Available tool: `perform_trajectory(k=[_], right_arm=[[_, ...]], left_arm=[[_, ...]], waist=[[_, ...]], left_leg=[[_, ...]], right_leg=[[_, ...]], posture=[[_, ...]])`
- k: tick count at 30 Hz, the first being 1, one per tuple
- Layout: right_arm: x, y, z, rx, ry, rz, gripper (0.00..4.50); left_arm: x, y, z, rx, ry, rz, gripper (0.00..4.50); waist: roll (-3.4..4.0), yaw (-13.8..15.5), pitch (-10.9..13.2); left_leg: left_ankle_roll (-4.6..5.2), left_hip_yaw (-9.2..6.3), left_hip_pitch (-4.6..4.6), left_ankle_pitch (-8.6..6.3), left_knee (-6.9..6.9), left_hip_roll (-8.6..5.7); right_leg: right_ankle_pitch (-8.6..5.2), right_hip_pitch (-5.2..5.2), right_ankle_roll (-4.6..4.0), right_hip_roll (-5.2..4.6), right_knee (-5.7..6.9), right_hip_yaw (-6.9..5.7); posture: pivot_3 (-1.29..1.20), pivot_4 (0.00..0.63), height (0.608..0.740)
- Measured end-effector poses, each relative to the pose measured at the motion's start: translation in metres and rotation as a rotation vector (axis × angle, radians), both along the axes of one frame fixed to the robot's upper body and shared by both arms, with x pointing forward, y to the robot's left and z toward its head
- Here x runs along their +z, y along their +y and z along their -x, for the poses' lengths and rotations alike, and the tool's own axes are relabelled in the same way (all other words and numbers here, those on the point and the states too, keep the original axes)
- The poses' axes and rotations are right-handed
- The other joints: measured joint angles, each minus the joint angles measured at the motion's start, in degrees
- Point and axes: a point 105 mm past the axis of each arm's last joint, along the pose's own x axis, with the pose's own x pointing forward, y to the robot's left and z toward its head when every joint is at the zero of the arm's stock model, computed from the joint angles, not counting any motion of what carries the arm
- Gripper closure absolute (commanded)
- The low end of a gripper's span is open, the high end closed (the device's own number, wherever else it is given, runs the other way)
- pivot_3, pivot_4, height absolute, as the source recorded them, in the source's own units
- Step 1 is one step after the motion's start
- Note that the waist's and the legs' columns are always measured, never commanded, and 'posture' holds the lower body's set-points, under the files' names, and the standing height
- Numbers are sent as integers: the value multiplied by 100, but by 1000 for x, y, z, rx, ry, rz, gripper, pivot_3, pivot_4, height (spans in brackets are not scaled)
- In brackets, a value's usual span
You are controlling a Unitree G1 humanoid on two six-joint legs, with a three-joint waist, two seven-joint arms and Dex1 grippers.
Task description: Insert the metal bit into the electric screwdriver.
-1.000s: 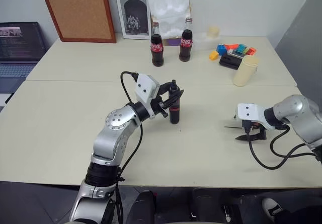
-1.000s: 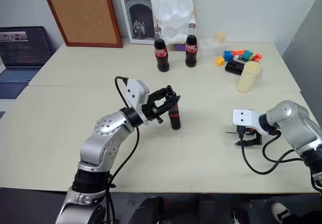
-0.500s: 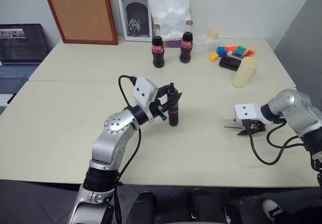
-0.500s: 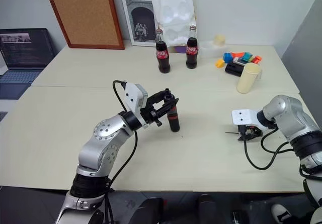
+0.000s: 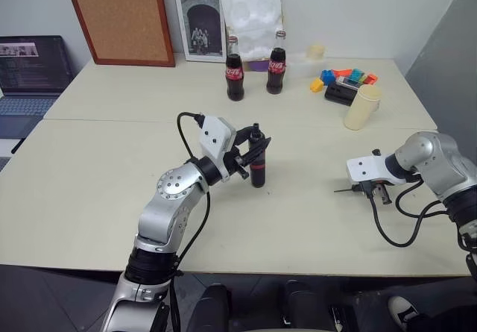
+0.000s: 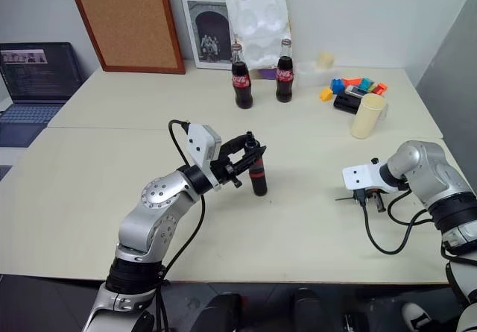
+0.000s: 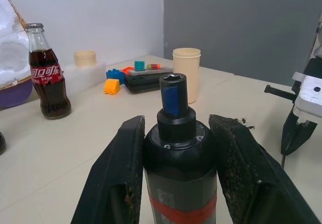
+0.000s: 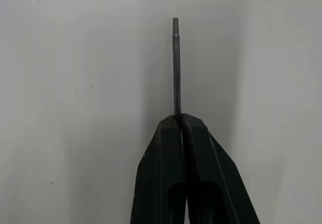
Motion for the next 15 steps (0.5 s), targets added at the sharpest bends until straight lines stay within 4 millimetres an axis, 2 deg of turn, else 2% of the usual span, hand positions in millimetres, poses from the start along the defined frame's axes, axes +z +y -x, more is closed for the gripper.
perform_trajectory(k=[5,7,9,10,12,13,15], right_arm=[[1,2,0,-14,-5,-19,4421],[13,18,-11,-107,-53,-200,4421],[38,45,-22,-195,-96,-468,4421],[61,61,-28,-229,-120,-633,4421],[101,73,-31,-251,-174,-821,4421],[135,78,-33,-296,-218,-1046,4421],[164,84,-30,-311,-242,-1241,4421]], left_arm=[[0,-1,1,-5,-4,0,2811],[1,0,0,0,-7,-1,2811],[1,0,1,-1,-10,-2,2811],[1,0,1,0,-10,1,2811],[1,-1,2,-6,-11,2,2811],[0,0,3,-4,-10,5,2811],[0,0,4,-8,-8,6,2811]], waist=[[0,-5,0],[5,-39,4],[13,-46,7],[22,-45,12],[33,1,17],[31,20,17],[31,64,17]], left_leg=[[0,-1,-2,0,-2,1],[0,3,-4,0,-2,5],[0,0,-5,0,-2,8],[0,-3,-11,0,-2,9],[0,-15,-14,0,-3,5],[0,-30,-22,0,-3,8],[0,-35,-24,-1,-6,0]], right_leg=[[1,-4,1,1,-1,0],[4,-10,-5,2,0,4],[6,-13,-4,6,6,3],[7,-19,-6,8,10,3],[6,-20,-7,7,11,-7],[5,-19,-9,8,6,-19],[5,-16,-10,5,-1,-24]], posture=[[0,150,740],[0,150,740],[0,150,740],[0,150,740],[0,150,740],[0,150,740],[0,150,740]])
